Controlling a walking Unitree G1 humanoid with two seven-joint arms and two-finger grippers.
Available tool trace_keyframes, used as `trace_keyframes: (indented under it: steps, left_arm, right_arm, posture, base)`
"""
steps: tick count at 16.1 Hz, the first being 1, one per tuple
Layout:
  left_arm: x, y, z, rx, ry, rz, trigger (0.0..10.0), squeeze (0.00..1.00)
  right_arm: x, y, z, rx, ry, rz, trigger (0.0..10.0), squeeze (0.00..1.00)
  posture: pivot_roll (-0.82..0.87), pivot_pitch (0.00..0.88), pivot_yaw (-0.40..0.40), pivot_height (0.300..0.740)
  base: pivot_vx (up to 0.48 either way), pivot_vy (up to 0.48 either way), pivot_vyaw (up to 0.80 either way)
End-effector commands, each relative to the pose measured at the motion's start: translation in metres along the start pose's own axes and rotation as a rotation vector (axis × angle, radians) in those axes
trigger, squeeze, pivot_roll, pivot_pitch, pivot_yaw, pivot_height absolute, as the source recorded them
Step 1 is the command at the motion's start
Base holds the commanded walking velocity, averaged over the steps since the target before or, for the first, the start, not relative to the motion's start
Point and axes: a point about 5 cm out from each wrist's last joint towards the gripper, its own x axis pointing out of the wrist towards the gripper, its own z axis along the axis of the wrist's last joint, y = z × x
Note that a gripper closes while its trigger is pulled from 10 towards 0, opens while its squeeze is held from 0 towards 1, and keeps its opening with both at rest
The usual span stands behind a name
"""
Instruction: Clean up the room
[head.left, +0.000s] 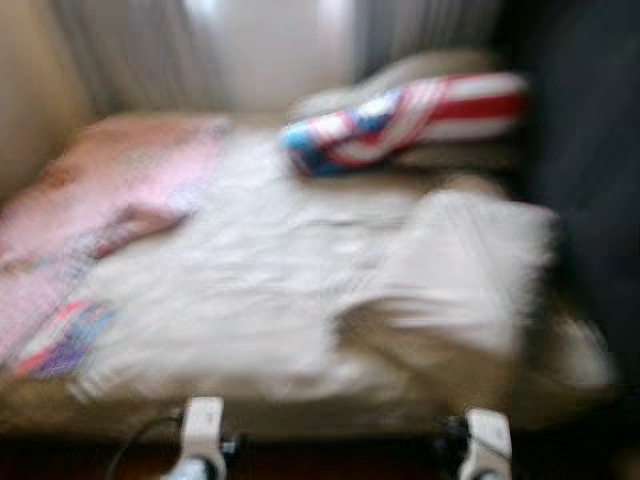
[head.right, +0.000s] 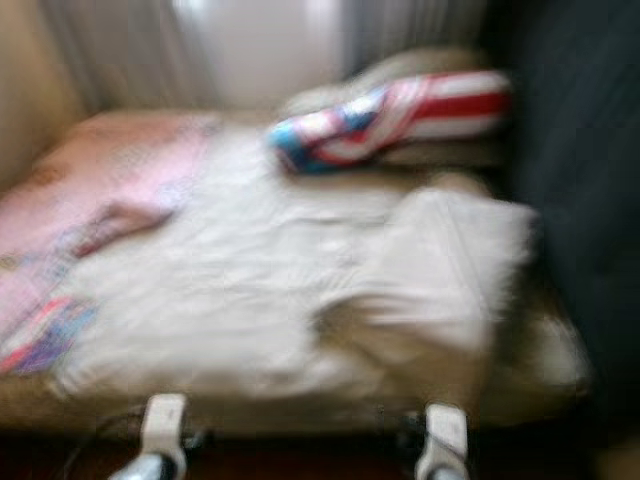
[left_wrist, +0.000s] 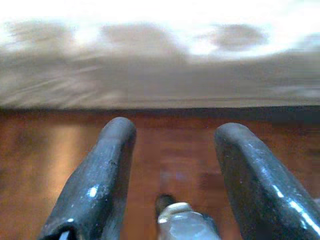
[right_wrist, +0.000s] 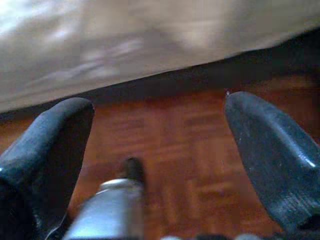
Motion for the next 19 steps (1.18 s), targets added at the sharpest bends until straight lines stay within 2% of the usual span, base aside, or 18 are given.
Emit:
trace_keyframes:
  steps: [1, 11, 15, 19]
  left_arm:
    - [-0.002, 0.010, -0.003, 0.010, 0.011, 0.025, 10.0, 0.00]
    - [0.000, 0.001, -0.001, -0.003, 0.008, 0.020, 10.0, 0.00]
    - [0.000, -0.008, -0.003, -0.004, 0.011, 0.012, 10.0, 0.00]
    - [0.000, -0.032, -0.012, -0.001, 0.040, -0.007, 10.0, 0.00]
  right_arm:
    - [0.000, 0.010, -0.004, 0.009, 0.008, 0.022, 10.0, 0.00]
    - [0.001, 0.011, 0.001, 0.014, -0.013, 0.032, 10.0, 0.00]
    - [0.001, 0.012, 0.002, 0.013, -0.020, 0.035, 10.0, 0.00]
    - [0.001, 0.014, 0.005, 0.013, -0.029, 0.043, 10.0, 0.00]
  posture:
    - [0.03, 0.004, -0.002, 0.740]
    - [0.03, 0.013, -0.007, 0.740]
    - [0.03, 0.012, -0.008, 0.740]
    - [0.03, 0.013, -0.008, 0.740]
  base:
    - [0.000, 0.000, 0.00]
    - [0.000, 0.000, 0.00]
    - [0.000, 0.000, 0.00]
    - [0.060, 0.000, 0.00]
